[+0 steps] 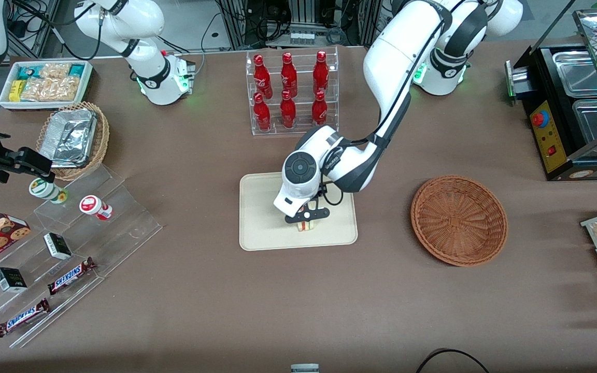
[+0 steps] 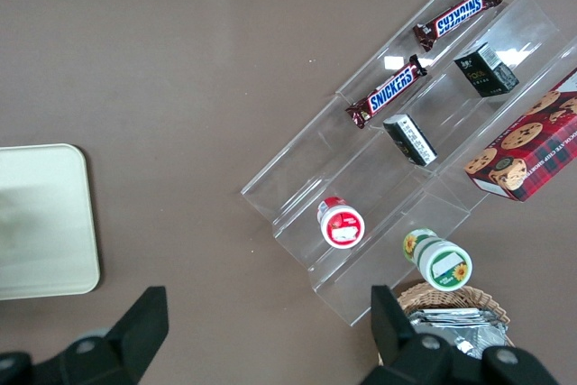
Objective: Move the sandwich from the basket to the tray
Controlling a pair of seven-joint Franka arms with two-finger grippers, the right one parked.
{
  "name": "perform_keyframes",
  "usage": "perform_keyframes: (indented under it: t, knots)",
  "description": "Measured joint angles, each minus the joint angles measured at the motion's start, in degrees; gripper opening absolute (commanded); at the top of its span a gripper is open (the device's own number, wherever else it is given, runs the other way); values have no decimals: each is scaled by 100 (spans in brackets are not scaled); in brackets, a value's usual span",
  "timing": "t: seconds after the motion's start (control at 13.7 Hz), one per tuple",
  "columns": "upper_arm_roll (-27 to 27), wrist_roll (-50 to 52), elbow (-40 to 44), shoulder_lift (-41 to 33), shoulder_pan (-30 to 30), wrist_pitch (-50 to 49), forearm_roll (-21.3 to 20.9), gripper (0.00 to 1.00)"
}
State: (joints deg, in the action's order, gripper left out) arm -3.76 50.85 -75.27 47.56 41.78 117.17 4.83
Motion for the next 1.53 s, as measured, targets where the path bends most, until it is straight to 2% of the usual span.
perform_keyframes:
  t: [0.22, 0.51, 0.8, 1.17, 1.53]
  knots:
    - [5, 0, 166, -136, -5, -110, 0, 100]
    - [48, -97, 478, -652, -205, -799, 0, 100]
    - [91, -972, 521, -1256, -539, -1478, -9, 100]
    - [550, -1742, 350, -1567, -745, -2132, -66, 100]
    - [611, -3286, -441, -2410, -1631, -2280, -91, 100]
